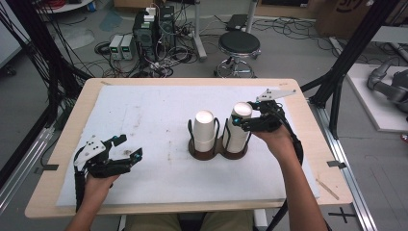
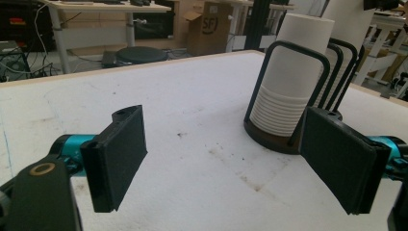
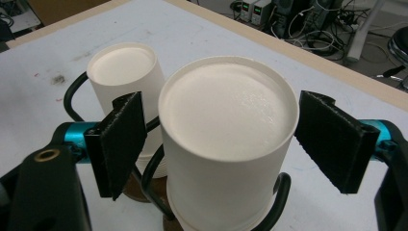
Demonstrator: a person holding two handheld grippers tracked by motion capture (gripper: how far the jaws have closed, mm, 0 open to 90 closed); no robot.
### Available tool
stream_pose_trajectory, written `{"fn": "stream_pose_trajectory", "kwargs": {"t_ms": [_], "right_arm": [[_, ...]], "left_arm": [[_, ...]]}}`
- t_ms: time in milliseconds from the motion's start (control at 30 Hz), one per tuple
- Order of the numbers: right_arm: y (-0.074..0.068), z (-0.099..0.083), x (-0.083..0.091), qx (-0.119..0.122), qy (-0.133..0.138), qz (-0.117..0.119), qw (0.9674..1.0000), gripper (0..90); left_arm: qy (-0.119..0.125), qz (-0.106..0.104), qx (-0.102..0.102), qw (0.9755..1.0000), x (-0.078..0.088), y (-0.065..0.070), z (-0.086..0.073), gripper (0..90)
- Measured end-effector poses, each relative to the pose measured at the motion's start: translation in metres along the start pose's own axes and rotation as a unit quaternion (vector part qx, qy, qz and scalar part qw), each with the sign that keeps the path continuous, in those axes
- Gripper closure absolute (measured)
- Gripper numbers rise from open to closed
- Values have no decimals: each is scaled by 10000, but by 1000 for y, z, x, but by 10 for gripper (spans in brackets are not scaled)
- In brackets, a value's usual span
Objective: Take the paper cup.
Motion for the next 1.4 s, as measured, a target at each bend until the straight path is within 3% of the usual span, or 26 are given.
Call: {"fn": "stream_pose_trajectory", "kwargs": {"t_ms": [167, 700, 967, 1400], "right_arm": [[2, 0, -2, 6, -102, 54, 9999, 307], [5, 10, 7, -62, 68, 83, 9999, 343], [8, 32, 29, -103, 376, -38, 9992, 344], [17, 44, 71, -192, 837, -211, 9961, 346]], "left_arm": [[0, -1, 20, 10000, 0, -1, 0, 168], [9, -1, 50, 10000, 0, -1, -1, 168], [31, -49, 57, 10000, 0, -1, -1, 171], [40, -113, 62, 9999, -2, -1, -1, 171]]}}
Point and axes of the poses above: each handheld gripper's, and its own axes: x roughly backward along the jaws, z roughly out of its top, y roughly to its right, the point moved 1 cm from there along -x, roughly forward along the jaws, and after that the axes turned 12 degrees about -z, right-handed, at the moved point
